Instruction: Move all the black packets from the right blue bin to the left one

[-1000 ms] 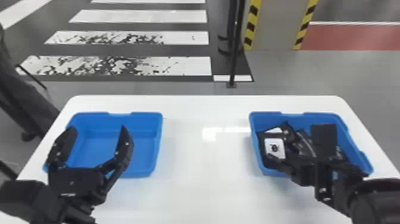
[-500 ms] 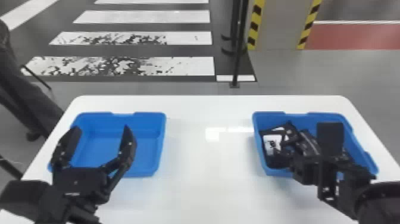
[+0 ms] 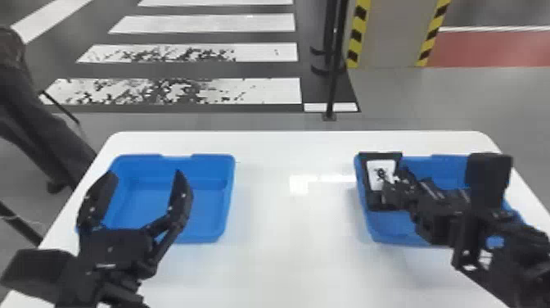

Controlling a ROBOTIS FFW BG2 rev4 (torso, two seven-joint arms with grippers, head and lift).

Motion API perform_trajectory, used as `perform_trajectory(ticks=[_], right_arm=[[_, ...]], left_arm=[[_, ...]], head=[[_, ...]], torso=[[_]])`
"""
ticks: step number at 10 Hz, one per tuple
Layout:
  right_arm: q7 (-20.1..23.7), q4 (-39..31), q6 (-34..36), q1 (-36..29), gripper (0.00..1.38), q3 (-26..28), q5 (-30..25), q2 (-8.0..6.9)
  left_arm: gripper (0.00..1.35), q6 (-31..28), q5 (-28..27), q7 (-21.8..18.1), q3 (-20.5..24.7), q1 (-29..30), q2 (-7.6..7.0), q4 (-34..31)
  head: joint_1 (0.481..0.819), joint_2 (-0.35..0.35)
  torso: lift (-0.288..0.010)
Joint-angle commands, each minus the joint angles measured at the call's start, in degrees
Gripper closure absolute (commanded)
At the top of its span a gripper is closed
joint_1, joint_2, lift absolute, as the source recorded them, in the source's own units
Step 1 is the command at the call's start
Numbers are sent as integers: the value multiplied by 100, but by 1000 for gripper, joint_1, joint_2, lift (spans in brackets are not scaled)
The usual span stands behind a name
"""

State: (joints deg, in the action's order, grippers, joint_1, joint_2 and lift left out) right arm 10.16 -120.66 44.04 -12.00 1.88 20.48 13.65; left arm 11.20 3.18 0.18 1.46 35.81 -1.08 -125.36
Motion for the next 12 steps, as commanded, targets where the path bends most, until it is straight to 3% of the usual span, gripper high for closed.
perform_trajectory(ticks=[1,2,3,6,9,12], right_arm=[[232,-302,-270,-136,1124,121,317,24],[856,-34,-720,5,1124,144,489,41],[1383,289,-1170,202,1124,-16,729,85],[1805,289,-1437,357,1124,-1136,1666,419],[1814,387,-1395,455,1124,-1582,2043,499],[1814,486,-1381,779,1124,-1913,2260,516]], left_arm=[[90,118,288,-9,-66,-23,-7,0],[90,-51,710,-88,-135,-93,-15,0],[88,-825,1465,-475,-43,-290,-15,0],[94,-2090,2904,-1310,265,-783,-50,0],[96,-2554,3190,-1749,334,-1008,-121,0],[111,-3075,3190,-1969,254,-1050,-138,-14]], head=[[695,51],[695,63],[695,79],[695,128],[695,218],[695,216]], torso=[[-140],[-140],[-140],[-140],[-140],[-140]])
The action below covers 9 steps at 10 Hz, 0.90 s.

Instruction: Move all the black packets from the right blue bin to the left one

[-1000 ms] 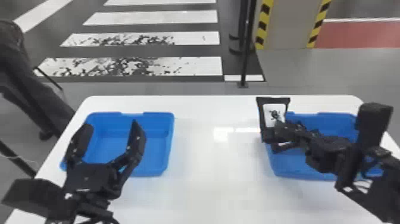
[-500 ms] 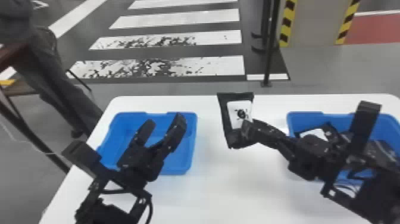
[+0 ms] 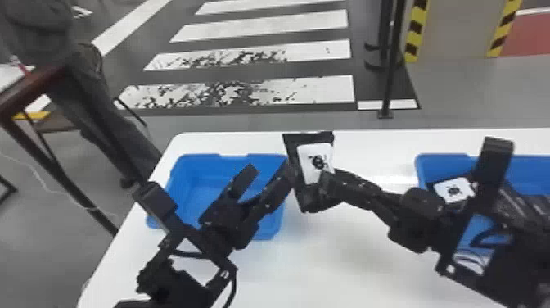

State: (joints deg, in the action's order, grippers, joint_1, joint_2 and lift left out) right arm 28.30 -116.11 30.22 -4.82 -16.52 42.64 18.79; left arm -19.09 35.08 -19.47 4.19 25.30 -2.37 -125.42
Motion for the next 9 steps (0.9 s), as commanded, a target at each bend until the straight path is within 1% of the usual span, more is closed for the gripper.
perform_trajectory(ticks=[1,4,5,6,7,8,9], right_arm=[[0,73,1,131,1124,-199,90,11],[0,129,15,173,1124,-404,204,29],[0,144,15,187,1124,-416,215,37],[0,144,15,201,1124,-416,227,37],[0,144,15,215,1124,-416,227,29],[0,172,15,258,1124,-416,227,29],[-9,214,-13,286,1124,-416,227,20]], left_arm=[[121,-45,0,-4,-65,-13,-18,5],[121,292,114,-13,-99,1,-9,5],[167,292,103,-4,-111,1,-9,5],[627,264,34,31,-145,-13,-9,-9],[986,95,57,67,-168,-13,0,-9],[1147,11,-148,75,-179,-13,0,-93],[1202,-3,-240,102,-202,-28,0,-121]], head=[[695,217],[695,237],[695,246],[695,253],[695,253],[695,250],[695,244]], torso=[[-140],[-140],[-140],[-140],[-140],[-140],[-140]])
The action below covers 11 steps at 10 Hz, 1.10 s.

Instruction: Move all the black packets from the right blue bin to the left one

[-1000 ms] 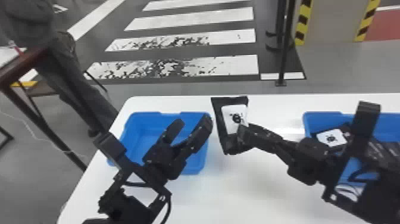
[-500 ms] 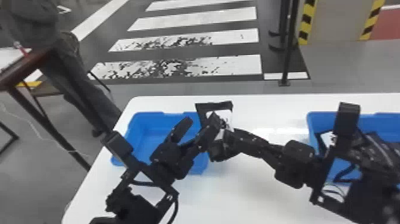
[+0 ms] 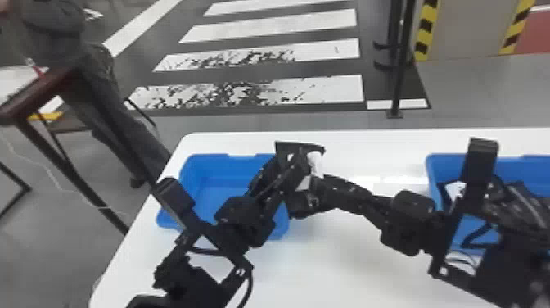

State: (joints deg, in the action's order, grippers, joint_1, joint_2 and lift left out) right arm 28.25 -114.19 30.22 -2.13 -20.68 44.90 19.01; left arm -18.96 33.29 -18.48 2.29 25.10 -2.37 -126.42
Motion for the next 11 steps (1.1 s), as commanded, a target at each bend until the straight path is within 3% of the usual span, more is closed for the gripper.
perform_trajectory(ticks=[1,3,4,5,6,7,8,11], right_arm=[[-4,36,-41,44,1124,0,0,-20],[-22,92,-153,87,1124,0,34,-38],[-39,163,-210,101,1059,0,137,-38],[-39,275,-406,73,901,0,309,-38],[-39,275,-505,16,430,80,274,-38],[-39,219,-702,-110,38,228,206,-47],[-39,177,-772,-265,50,434,126,-82],[-66,22,-786,-476,110,777,34,-99]], left_arm=[[1210,139,-84,28,-46,7,0,-21],[1210,434,-187,46,-46,21,0,-21],[1210,589,-187,81,-46,49,0,-21],[1211,687,-187,134,-23,49,9,-21],[1210,870,-370,292,57,35,9,-7],[1210,1292,-998,679,148,21,26,106],[1210,1615,-1924,1083,297,-63,44,345],[1211,2459,-3717,1918,491,-668,61,1892]], head=[[695,240],[695,240],[695,241],[695,244],[695,247],[695,254],[695,272],[695,314]], torso=[[-140],[-140],[-140],[-140],[-140],[-140],[-140],[-140]])
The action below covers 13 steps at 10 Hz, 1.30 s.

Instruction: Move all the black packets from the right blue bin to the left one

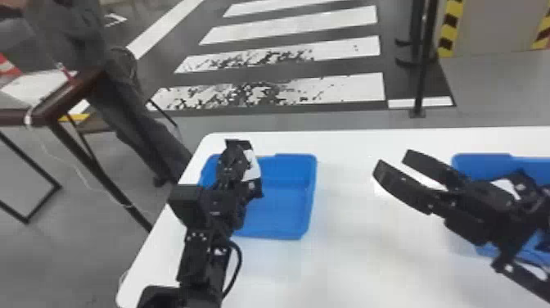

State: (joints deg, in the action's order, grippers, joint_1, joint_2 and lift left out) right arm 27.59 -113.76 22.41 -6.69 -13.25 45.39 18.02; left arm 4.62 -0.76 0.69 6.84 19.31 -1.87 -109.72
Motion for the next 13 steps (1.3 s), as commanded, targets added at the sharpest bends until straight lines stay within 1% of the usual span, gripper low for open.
perform_trajectory(ticks=[1,2,3,4,5,6,7,8,9,10,11,12,13], right_arm=[[1,-49,9,-33,110,68,-26,0],[1,-49,9,-33,110,80,-49,0],[1,-77,9,-61,110,125,-117,0],[-8,-105,37,-76,110,217,-220,0],[-17,-120,65,-104,110,320,-369,-9],[-87,-246,178,-146,110,525,-712,-26],[-210,-457,374,-230,111,879,-1328,-79],[-395,-682,642,-357,116,1234,-1831,-149],[-588,-865,881,-469,116,1542,-2163,-220],[-790,-1034,1106,-596,116,1793,-2448,-272],[-922,-1090,1303,-638,117,2011,-2768,-307],[-1019,-1076,1499,-624,117,2171,-3065,-316],[-1054,-935,1724,-526,117,2251,-3397,-316]], left_arm=[[1210,551,-598,204,36,-201,11,643],[1174,973,-575,388,25,-300,20,1065],[746,1212,-335,388,25,-272,20,1136],[194,1606,-210,336,25,-187,20,1136],[27,2098,42,283,-44,-75,29,1136],[104,2618,441,125,-170,38,37,1122],[102,3068,727,-42,-261,206,64,1009],[102,3110,853,-60,-387,530,73,573],[108,3096,1013,-60,-501,839,73,193],[108,3096,1196,-60,-558,1134,116,-46],[108,3096,1276,-60,-570,1374,160,-200],[110,3040,1287,-60,-604,1500,152,-299],[110,2674,1436,-156,-627,1655,152,-594]], head=[[695,322],[695,324],[695,327],[695,326],[695,320],[695,314],[695,294],[695,259],[695,213],[695,184],[695,135],[695,95],[695,55]], torso=[[-140],[-140],[-140],[-140],[-140],[-140],[-140],[-140],[-140],[-140],[-140],[-140],[-140]])
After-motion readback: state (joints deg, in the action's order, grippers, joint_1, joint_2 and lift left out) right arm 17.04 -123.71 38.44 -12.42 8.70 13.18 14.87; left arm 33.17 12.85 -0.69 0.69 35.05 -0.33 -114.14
